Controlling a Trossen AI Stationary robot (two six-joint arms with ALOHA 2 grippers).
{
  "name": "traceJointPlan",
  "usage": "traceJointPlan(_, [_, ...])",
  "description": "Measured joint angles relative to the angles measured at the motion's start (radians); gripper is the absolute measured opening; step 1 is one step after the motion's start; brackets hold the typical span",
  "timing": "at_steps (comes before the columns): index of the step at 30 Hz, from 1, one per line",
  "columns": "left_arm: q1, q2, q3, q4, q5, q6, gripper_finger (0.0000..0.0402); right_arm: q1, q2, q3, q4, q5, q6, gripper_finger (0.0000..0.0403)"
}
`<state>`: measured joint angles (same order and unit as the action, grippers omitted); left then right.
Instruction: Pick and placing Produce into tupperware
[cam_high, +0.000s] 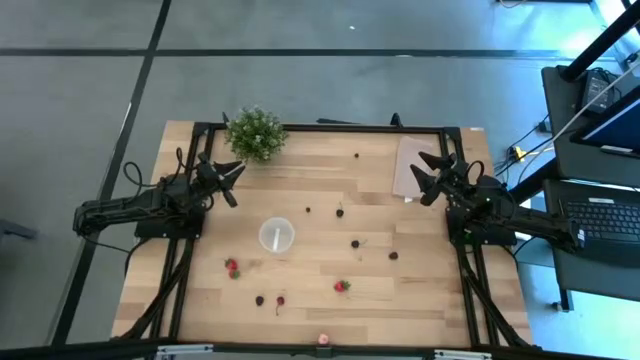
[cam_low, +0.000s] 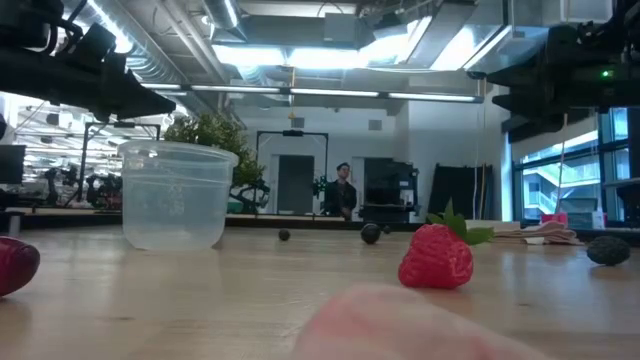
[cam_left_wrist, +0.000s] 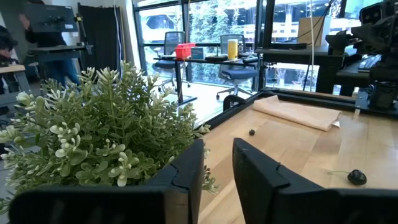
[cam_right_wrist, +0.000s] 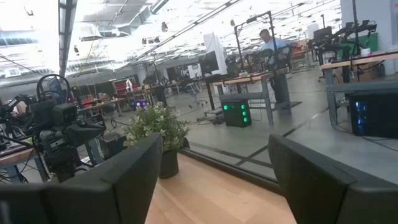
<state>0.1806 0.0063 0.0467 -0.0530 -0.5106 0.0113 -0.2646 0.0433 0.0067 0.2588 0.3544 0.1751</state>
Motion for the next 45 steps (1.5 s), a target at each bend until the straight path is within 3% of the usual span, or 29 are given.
traceJointPlan(32, [0.0, 0.0, 0.0, 0.0, 0.0, 0.0, 0.0124, 0.0, 0.0, 0.0, 0.0, 0.0, 0.0, 0.0295])
traceJointPlan(45, [0.0, 0.0, 0.0, 0.0, 0.0, 0.0, 0.011, 0.0, 0.0, 0.0, 0.0, 0.0, 0.0, 0.0295])
